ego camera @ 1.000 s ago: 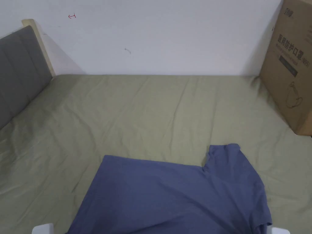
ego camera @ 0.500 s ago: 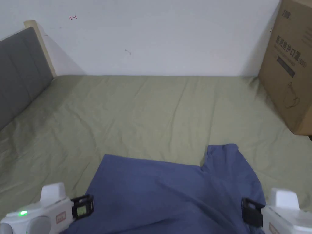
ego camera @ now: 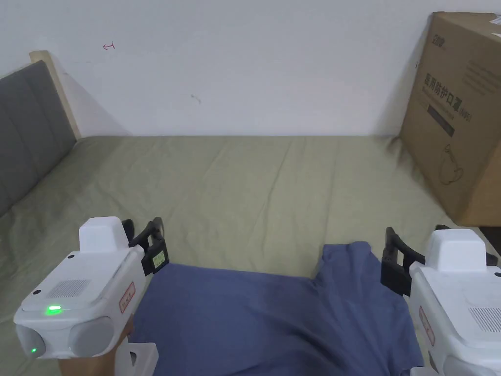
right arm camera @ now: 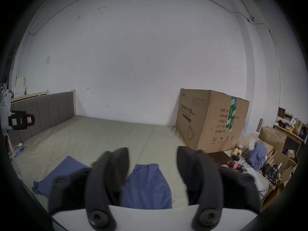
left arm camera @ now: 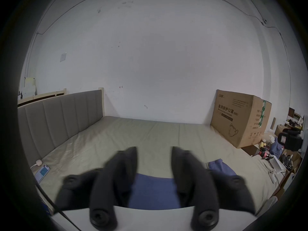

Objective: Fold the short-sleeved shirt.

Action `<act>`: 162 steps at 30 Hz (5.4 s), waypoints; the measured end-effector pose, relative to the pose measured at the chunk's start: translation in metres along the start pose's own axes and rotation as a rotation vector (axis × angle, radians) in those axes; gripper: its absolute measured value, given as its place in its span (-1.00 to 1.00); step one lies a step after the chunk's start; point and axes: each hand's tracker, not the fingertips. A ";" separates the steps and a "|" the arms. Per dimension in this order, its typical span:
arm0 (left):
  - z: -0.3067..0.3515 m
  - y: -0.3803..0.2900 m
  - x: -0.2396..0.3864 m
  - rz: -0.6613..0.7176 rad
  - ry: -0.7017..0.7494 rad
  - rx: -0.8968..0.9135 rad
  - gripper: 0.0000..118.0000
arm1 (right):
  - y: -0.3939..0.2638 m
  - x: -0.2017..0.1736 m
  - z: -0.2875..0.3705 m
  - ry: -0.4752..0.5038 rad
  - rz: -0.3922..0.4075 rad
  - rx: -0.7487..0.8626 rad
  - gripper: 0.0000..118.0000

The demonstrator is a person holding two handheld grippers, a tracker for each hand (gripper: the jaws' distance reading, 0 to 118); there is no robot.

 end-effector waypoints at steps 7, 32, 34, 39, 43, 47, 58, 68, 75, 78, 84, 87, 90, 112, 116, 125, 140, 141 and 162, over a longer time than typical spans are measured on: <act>-0.014 -0.011 0.001 -0.001 -0.036 -0.040 -1.00 | -0.001 -0.004 0.003 -0.022 0.001 0.052 -1.00; -0.338 -0.121 -0.091 0.030 0.083 -0.835 0.84 | -0.053 -0.002 -0.135 -0.067 -0.113 -0.207 -1.00; -0.350 -0.131 -0.093 0.009 0.080 -0.884 0.66 | -0.059 -0.002 -0.143 -0.067 -0.122 -0.227 -1.00; -0.353 -0.154 -0.085 -0.045 0.060 -0.920 0.30 | -0.073 0.010 -0.154 -0.080 -0.112 -0.268 -1.00; -0.342 -0.148 -0.073 -0.115 0.010 -0.850 -0.55 | -0.082 0.016 -0.163 -0.081 -0.111 -0.311 -1.00; -0.329 -0.139 -0.065 -0.112 -0.016 -0.814 -0.97 | -0.095 0.037 -0.187 -0.075 -0.136 -0.428 -0.93; -0.267 -0.085 -0.077 -0.051 -0.062 -0.666 -0.97 | -0.165 0.061 -0.282 -0.031 -0.114 -0.843 0.67; -0.257 -0.086 -0.080 -0.042 -0.055 -0.662 -0.97 | -0.194 0.054 -0.292 0.025 -0.118 -0.882 -0.96; -0.234 -0.079 -0.087 0.021 -0.020 -0.630 -0.97 | -0.138 0.055 -0.246 0.027 -0.097 -0.687 -0.96; -0.216 -0.066 -0.091 0.070 -0.001 -0.581 -0.97 | -0.091 0.044 -0.212 0.049 -0.071 -0.570 -0.96; -0.181 -0.004 -0.097 0.080 0.010 -0.441 -0.97 | -0.002 0.044 -0.170 0.067 -0.110 -0.320 -0.96; -0.165 0.046 -0.095 0.051 0.021 -0.342 -0.97 | 0.043 0.046 -0.162 0.077 -0.102 -0.208 -0.96; -0.154 0.101 -0.096 0.038 0.037 -0.241 -0.97 | 0.088 0.046 -0.160 0.090 -0.091 -0.106 -0.96; -0.232 0.324 -0.072 -0.023 0.108 0.065 -0.97 | 0.300 0.061 -0.248 0.058 -0.052 0.272 -0.96; -0.276 0.310 -0.062 -0.049 0.112 0.050 -0.97 | 0.281 0.069 -0.279 0.057 -0.062 0.241 -0.96; -0.358 0.212 -0.050 -0.063 0.086 -0.087 -0.97 | 0.178 0.072 -0.342 0.060 -0.085 0.077 -0.96; -0.300 0.027 -0.073 -0.086 0.049 -0.363 -0.97 | 0.002 0.061 -0.282 0.093 -0.199 -0.188 -0.96; -0.288 0.015 -0.076 -0.082 0.051 -0.378 -0.97 | -0.009 0.061 -0.268 0.095 -0.204 -0.198 -0.96; -0.067 -0.168 -0.118 -0.031 0.118 -0.658 -0.98 | -0.170 0.065 -0.040 0.249 -0.356 -0.522 -0.96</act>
